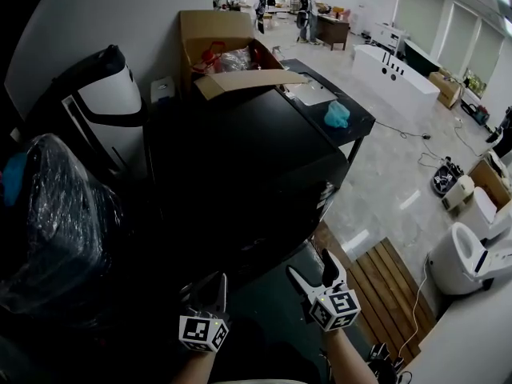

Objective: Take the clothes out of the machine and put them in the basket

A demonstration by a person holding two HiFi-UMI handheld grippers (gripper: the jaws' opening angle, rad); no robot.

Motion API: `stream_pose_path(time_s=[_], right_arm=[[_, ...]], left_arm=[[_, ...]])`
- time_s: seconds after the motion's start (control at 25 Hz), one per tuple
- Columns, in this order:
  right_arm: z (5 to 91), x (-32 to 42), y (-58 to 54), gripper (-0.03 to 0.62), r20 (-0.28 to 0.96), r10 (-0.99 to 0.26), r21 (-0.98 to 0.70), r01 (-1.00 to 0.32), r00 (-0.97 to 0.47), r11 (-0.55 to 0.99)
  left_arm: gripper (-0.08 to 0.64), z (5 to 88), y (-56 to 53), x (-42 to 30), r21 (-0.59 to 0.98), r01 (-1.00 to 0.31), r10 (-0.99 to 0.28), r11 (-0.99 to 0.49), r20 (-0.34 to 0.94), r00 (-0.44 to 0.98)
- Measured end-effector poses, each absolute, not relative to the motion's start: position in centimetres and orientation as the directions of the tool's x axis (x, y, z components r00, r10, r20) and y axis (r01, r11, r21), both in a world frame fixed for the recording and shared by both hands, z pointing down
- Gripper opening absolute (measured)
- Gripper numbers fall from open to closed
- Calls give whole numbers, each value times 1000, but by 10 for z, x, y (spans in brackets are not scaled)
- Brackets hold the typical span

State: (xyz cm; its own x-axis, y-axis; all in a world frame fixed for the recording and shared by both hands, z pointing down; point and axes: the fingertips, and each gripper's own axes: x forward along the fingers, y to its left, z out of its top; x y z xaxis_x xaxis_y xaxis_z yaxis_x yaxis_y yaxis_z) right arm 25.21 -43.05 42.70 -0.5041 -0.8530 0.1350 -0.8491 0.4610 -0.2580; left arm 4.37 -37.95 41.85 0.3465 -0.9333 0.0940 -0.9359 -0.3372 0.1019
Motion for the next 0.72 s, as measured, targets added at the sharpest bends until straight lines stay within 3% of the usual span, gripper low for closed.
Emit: stream_pose_path(time_s=[0.72], right_arm=[[575,229,-468,469,47,-810,-321,-777,-585,542]], left_arm=[[17,551,-406,64,70,-890,-890,-450,48,453]])
